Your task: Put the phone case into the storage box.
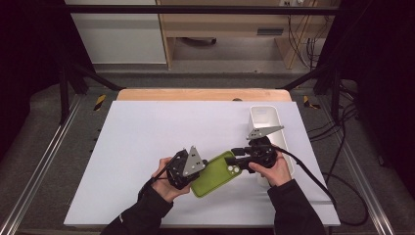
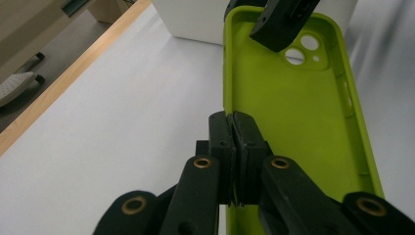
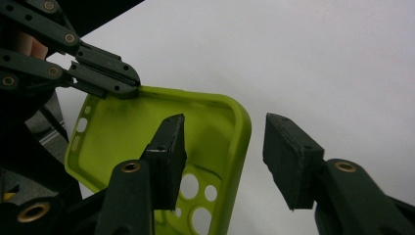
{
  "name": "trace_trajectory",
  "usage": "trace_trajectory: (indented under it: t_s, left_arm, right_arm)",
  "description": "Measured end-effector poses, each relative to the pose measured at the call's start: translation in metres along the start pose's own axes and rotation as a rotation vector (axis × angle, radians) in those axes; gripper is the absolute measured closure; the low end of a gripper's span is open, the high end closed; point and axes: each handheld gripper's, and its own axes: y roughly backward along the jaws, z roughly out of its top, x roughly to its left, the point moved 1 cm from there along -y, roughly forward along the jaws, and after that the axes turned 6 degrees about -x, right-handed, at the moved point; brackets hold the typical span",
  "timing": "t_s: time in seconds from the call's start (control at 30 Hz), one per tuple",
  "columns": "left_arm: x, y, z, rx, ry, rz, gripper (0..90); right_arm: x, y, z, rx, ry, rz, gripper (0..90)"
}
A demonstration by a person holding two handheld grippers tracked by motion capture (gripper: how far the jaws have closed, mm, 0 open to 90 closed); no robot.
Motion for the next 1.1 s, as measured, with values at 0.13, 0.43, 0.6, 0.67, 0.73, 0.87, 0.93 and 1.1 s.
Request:
trace_trajectory:
  t_s: [0.13,0.43,0.6,0.67,0.73,0.87,0.93,1.1]
  left_arm:
    - [-0.0005,0.0009,-0.0001,0.0,-0.005,0.002,87.7]
    - [-0.0014,0.0023,-0.0012,0.001,-0.012,0.002,87.7]
    - [-0.002,0.0028,-0.0021,0.01,-0.029,0.008,87.7]
    - [-0.0021,0.0027,-0.0026,0.011,-0.026,0.008,87.7]
    - [-0.002,0.0026,-0.0029,0.011,-0.028,0.008,87.7]
    - [-0.0024,0.002,-0.0033,0.017,-0.037,0.007,87.7]
    - [-0.0029,0.0016,-0.0034,0.021,-0.042,0.007,87.7]
    - [-0.0042,0.001,-0.0035,0.023,-0.047,0.007,87.7]
  right_arm:
    - [-0.001,0.0,0.0005,0.01,-0.019,0.013,60.6]
    - [-0.0023,0.0006,0.001,0.026,-0.057,0.037,69.0]
    - [-0.0023,0.001,0.0011,0.032,-0.066,0.036,73.1]
    - [-0.0021,0.0012,0.001,0.037,-0.068,0.037,74.9]
    - [-0.0022,0.0013,0.0008,0.044,-0.062,0.038,75.8]
    - [-0.0014,0.0017,-0.0001,0.057,-0.049,0.033,77.5]
    - [-0.0008,0.0015,-0.0009,0.07,-0.046,0.027,78.6]
    - [-0.0003,0.0025,-0.0012,0.08,-0.041,0.024,79.9]
